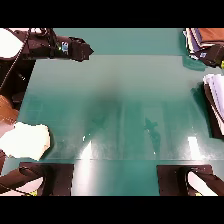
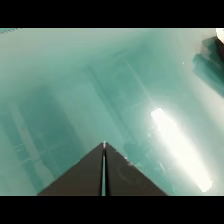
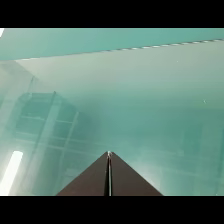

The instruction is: Fold the shirts.

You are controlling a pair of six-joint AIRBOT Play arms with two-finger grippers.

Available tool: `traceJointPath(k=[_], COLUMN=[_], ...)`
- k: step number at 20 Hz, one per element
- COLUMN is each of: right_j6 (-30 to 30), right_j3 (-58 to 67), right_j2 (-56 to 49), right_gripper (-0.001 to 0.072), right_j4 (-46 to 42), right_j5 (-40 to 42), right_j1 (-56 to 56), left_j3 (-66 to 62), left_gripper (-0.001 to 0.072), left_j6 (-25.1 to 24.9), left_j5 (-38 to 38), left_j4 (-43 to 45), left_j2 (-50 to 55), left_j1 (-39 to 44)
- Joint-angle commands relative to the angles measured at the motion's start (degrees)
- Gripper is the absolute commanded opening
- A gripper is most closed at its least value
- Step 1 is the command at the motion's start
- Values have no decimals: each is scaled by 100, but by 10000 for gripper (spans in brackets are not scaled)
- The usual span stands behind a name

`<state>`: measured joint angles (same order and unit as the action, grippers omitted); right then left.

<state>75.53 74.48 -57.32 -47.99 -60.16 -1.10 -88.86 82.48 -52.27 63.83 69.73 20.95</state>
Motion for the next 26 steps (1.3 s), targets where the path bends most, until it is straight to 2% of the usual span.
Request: traceJointPath(k=[1,13,16,17,22,24,26], right_j6=[4,4,4,4,4,4,4], right_j3=[7,7,7,7,7,7,7], right_j2=[4,4,4,4,4,4,4], right_gripper=[17,17,17,17,17,17,17], right_j4=[2,2,0,2,2,2,2], right_j5=[9,-74,-192,-186,-175,-173,-170], right_j1=[9,9,9,9,9,7,7], left_j3=[-7,-7,-7,-9,13,205,732], left_gripper=[28,28,27,27,26,26,26], left_j6=[0,2,-2,-4,13,190,623], left_j5=[2,22,575,553,-1419,-2162,-2658], left_j4=[0,-7,9,52,761,1460,2586], left_j2=[2,2,2,-17,-570,-918,-1440], left_j1=[0,0,-2,-35,-885,-1220,-1436])
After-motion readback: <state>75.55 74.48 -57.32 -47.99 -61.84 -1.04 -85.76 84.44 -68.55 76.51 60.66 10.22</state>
